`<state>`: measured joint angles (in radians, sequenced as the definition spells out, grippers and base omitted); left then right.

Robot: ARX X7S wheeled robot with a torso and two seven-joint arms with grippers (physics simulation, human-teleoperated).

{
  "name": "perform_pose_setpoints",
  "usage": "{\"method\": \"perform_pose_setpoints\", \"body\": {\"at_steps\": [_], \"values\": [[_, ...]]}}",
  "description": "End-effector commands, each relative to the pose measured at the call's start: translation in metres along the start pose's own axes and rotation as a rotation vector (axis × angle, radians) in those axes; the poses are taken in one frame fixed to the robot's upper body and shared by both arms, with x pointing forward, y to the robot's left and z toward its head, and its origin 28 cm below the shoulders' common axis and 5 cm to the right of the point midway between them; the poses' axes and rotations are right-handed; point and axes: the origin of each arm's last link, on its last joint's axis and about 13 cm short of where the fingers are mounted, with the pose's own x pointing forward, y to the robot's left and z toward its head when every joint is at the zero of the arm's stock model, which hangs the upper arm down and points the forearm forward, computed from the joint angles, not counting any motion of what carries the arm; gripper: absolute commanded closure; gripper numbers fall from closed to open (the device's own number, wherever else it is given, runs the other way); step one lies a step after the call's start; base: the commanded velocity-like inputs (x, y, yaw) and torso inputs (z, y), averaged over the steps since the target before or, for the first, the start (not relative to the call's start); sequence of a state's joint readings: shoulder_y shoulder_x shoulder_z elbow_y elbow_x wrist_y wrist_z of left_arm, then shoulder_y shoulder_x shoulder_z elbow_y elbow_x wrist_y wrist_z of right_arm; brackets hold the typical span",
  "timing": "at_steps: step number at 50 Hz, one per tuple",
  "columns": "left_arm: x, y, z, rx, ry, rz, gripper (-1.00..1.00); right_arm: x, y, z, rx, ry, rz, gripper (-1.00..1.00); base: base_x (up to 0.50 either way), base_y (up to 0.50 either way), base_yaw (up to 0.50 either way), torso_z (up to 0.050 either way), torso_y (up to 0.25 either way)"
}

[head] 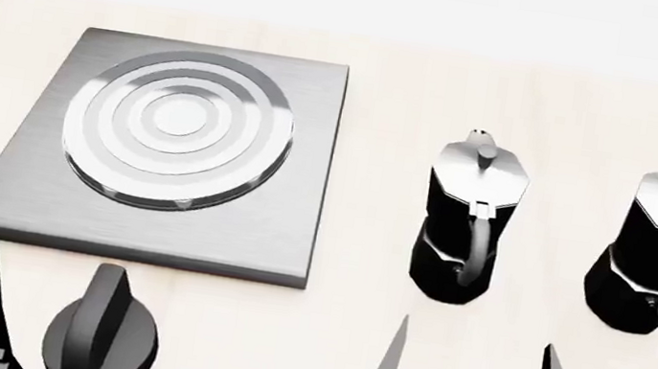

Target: Turn off the stove.

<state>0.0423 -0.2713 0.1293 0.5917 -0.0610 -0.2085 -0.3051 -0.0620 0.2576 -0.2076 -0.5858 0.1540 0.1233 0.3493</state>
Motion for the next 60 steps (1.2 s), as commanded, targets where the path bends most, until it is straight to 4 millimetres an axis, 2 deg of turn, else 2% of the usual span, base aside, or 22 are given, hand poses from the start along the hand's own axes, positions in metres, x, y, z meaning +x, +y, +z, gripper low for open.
{"method": "perform_pose_setpoints", "body": {"at_steps": [1, 48, 60], "values": [[0.001, 0.001, -0.001, 0.002, -0.006, 0.009, -1.0, 0.002, -0.002, -0.002, -0.01, -0.009, -0.002, -1.0, 0.0, 0.0, 0.0, 0.0, -0.109], [-0.001, -0.001, 0.001, -0.016, -0.003, -0.011, -1.0, 0.001, -0.002, -0.003, -0.015, -0.001, 0.0, -1.0, 0.0, 0.0, 0.0, 0.0, -0.102], [0.007, -0.008, 0.015, -0.074, -0.055, -0.057, -1.0, 0.002, -0.002, -0.004, -0.017, 0.0, -0.001, -1.0, 0.0, 0.0, 0.0, 0.0, 0.0]]}}
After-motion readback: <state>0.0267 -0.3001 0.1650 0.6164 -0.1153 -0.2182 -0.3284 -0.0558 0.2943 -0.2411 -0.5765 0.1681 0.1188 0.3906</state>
